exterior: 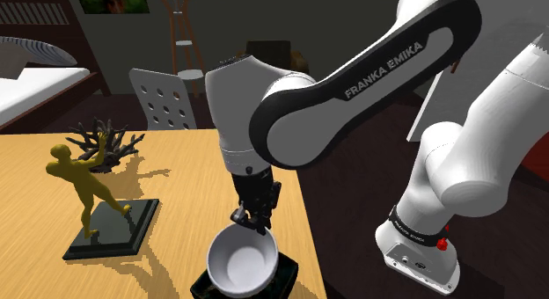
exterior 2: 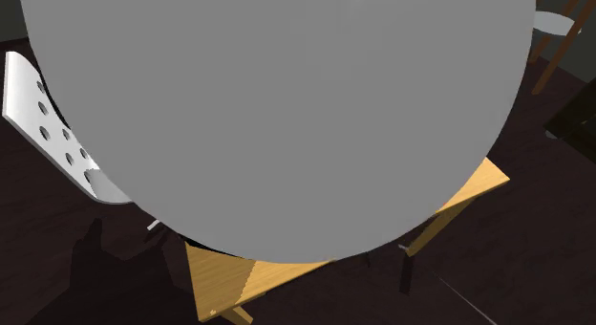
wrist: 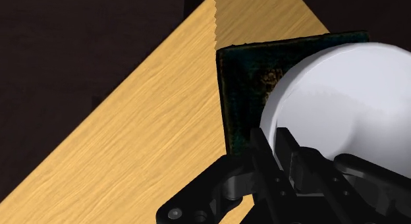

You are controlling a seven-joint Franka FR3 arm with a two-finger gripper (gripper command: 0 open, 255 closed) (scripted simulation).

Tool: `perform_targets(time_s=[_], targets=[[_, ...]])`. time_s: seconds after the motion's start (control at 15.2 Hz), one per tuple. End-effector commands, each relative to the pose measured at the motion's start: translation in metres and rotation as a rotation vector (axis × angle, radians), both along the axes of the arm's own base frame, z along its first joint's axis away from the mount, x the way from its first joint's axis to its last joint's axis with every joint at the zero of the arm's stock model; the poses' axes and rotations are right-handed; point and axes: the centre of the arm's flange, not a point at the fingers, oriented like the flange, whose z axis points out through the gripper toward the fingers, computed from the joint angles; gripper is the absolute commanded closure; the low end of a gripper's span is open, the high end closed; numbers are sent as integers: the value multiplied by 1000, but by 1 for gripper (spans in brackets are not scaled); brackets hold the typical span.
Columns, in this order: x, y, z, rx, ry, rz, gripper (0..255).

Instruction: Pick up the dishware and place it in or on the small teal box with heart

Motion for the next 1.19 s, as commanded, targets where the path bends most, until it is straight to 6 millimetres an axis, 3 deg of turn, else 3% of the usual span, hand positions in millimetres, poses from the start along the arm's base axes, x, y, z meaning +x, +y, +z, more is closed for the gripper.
perform_targets(time_s=[0.0, 0.26, 0.73, 0.79, 1.12], targets=[[0, -1, -10, 1, -1, 0, 255], [0, -1, -31, 1, -1, 0, 255], [0, -1, -31, 1, -1, 0, 255], [0, -1, -31, 1, -1, 0, 0], [0, -1, -31, 1, -1, 0, 0]])
